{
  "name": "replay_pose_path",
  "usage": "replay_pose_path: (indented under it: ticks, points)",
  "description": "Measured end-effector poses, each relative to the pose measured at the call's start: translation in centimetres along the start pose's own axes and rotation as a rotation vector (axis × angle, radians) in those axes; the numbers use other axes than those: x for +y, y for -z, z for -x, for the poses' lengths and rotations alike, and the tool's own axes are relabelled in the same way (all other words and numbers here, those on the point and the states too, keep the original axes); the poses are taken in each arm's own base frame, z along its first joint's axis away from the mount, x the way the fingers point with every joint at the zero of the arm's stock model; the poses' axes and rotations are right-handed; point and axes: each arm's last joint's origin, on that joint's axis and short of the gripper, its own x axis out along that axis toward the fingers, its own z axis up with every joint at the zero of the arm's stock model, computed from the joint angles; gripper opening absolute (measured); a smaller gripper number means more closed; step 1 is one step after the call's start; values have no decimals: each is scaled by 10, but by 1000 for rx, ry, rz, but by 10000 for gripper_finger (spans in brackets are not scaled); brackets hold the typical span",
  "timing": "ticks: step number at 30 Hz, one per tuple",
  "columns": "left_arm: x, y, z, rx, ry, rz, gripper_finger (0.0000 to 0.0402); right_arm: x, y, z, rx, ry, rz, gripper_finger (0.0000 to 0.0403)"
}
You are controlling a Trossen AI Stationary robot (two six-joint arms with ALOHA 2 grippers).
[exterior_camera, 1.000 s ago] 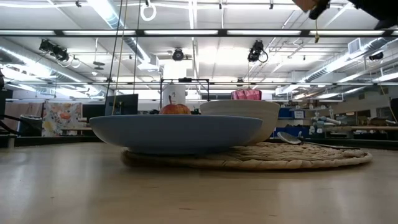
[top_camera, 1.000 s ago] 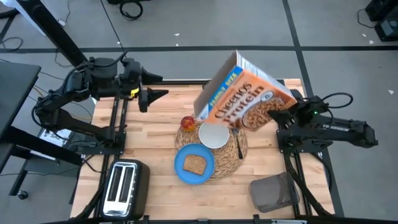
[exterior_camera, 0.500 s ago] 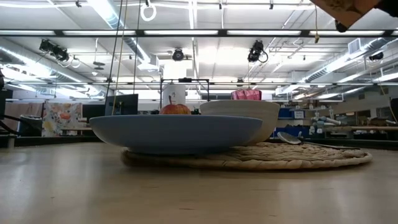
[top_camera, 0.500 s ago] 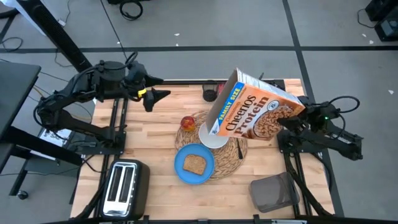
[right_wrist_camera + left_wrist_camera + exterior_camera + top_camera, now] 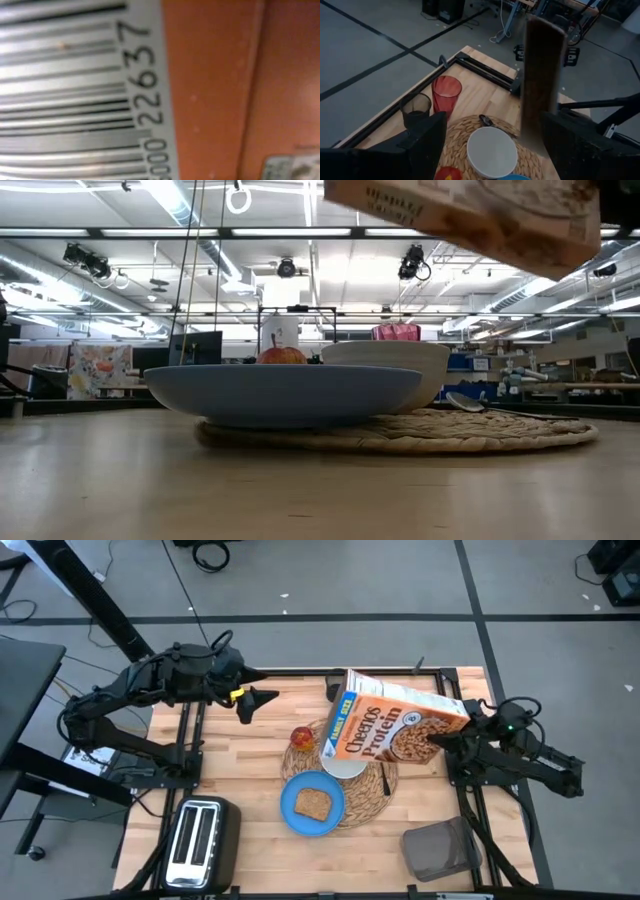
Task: Arrange a breakfast setting
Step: Pour the brown cereal from the orange cereal box into the white bowl
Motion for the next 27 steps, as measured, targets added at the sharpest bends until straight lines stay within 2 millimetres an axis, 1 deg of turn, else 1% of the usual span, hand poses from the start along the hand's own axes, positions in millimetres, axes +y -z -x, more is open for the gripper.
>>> replay_pose_path:
  ticks: [5,11,14,18,21,25,27]
  points:
    - [0,0,0,2,0,-11,318,-4,7,0,60,53,34,289]
    - [0,0,0,3,-1,-24,318,-6,10,1,92,91,68,289]
    - [-4,2,-7,22,3,-30,318,-6,10,1,88,97,89,289]
    - [-12,8,-24,69,9,-36,318,-8,13,1,115,123,122,289]
    - [-19,15,-45,112,-2,-49,318,-8,13,2,123,123,120,289]
    - [-24,23,-69,155,-27,-61,318,-2,3,5,109,111,133,289]
    - [-24,24,-74,162,-35,-67,318,2,-3,8,109,112,139,289]
